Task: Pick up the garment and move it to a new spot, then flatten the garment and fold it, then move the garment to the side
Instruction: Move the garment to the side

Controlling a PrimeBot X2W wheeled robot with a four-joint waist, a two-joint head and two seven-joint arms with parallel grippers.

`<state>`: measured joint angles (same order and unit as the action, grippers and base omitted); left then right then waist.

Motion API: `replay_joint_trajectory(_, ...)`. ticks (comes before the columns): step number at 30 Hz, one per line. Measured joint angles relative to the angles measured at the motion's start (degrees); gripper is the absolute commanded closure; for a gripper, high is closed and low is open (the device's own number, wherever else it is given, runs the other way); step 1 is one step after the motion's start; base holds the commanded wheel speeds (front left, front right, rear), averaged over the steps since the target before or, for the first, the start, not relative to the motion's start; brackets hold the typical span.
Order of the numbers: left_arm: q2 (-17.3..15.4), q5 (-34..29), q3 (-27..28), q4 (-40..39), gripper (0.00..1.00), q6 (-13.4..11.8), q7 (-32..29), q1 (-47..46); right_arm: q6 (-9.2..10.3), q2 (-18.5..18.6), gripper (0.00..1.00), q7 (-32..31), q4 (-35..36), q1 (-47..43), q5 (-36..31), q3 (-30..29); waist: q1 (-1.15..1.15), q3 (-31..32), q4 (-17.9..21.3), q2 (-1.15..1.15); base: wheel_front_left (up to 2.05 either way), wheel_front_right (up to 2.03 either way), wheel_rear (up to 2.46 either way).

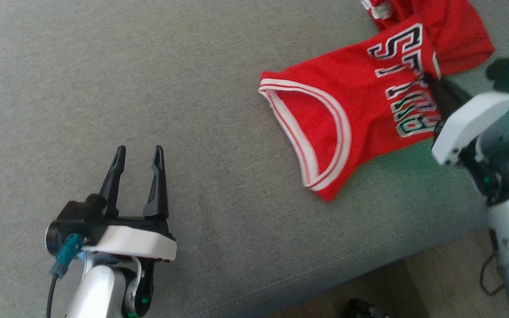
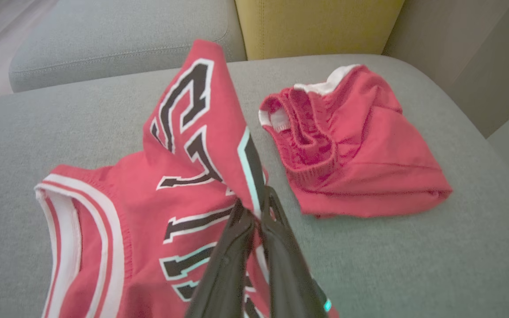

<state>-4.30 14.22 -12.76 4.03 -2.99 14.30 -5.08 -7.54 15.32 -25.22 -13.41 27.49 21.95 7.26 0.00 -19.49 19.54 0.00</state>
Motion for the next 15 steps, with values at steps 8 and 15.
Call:
replay_joint_trajectory(8,0.22,0.54,-0.87,0.03,0.00,-0.03,0.00,-0.01,0.00,1.38,1.00,-1.88,-8.03,10.38,-5.16,-4.34,0.00,0.59,-4.04,0.00,0.00,0.00,0.00)
replay_joint_trajectory(15,0.77,1.09,-1.24,-0.04,0.00,-0.12,0.00,0.03,0.00,5.09,1.00,-2.10,-14.50,14.68,-11.05,-11.70,0.00,1.35,-8.18,0.00,0.00,0.00,0.00)
